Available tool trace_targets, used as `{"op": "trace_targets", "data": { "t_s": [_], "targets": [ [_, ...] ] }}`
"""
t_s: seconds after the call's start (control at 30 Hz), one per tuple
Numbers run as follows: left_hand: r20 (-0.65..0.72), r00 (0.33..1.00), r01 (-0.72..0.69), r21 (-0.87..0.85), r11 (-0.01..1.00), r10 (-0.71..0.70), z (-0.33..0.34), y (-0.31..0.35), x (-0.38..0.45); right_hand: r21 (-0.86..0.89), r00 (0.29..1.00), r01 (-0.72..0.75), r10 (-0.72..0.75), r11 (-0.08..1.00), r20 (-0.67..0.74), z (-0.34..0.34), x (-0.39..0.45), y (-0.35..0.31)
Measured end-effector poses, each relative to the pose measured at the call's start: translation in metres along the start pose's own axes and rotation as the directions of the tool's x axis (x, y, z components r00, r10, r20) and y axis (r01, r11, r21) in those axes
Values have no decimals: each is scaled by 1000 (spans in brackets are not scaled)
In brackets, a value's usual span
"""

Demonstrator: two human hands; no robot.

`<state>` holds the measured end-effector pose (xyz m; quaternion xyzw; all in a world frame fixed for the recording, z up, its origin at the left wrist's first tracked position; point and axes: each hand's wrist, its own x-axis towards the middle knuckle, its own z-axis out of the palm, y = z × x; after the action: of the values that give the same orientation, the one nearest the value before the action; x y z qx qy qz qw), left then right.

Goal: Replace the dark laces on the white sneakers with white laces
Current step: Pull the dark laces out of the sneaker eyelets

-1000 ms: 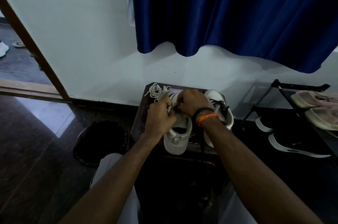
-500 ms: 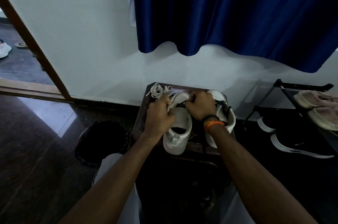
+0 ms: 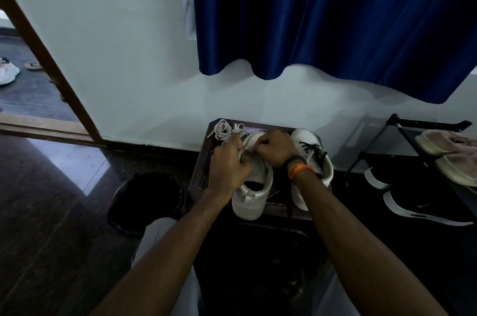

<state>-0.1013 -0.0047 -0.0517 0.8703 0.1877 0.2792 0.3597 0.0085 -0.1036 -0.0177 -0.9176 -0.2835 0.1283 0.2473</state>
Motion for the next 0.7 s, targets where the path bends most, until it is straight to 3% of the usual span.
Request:
{"op": "trace_targets", "data": {
  "t_s": [0.07,0.1,0.13,0.17,0.2,0.23,0.27,0.3,0.33,0.37,0.43,0.47,0.5,0.57,0.63,0.7],
  "targets": [
    [-28,1000,6,12,1000,-6,-1,0,0,303,995,-99,98,948,18,2,-3,2],
    [-30,1000,7,16,1000,-7,-1,-1,0,578,976,-206,208,789,64,3,-4,5],
    [-25,1000,6,19,1000,-5,-1,-1,0,802,940,-297,308,518,148,3,-4,7],
    [-18,1000,2,20,1000,-2,-1,-1,0,918,907,-325,350,227,234,2,-4,10],
    [-7,1000,-2,21,1000,2,-1,0,0,951,886,-308,373,31,275,-1,-5,14],
    [3,1000,-6,21,1000,6,-1,0,0,954,875,-283,381,-97,298,-4,-5,16],
    [14,1000,-12,21,1000,12,-1,1,0,953,868,-269,393,-140,303,-6,-3,18],
    [24,1000,-20,27,999,19,-1,1,0,955,871,-268,393,-127,296,-9,-5,17],
    [36,999,-29,35,999,28,-1,1,0,960,875,-279,406,-20,263,-12,-8,15],
    [52,998,-36,44,998,33,-2,-1,0,935,890,-304,405,182,211,-14,-8,14],
    [82,996,-37,54,998,32,-4,-4,1,659,926,-307,375,687,40,-16,-6,13],
    [92,995,-37,56,998,31,-5,-6,2,459,946,-262,321,849,-53,-16,-5,12],
    [96,995,-41,56,998,36,-5,-6,2,285,962,-205,246,936,-117,-16,-4,11],
    [96,994,-57,61,996,51,-7,-6,2,59,984,-48,57,997,-167,-16,-6,4],
    [99,994,-58,74,996,50,-9,-4,3,-40,984,115,-119,993,-133,-14,-7,-1],
    [114,993,-42,79,996,33,-11,-3,3,-158,982,171,-180,973,-47,-8,-6,-6]
  ]
}}
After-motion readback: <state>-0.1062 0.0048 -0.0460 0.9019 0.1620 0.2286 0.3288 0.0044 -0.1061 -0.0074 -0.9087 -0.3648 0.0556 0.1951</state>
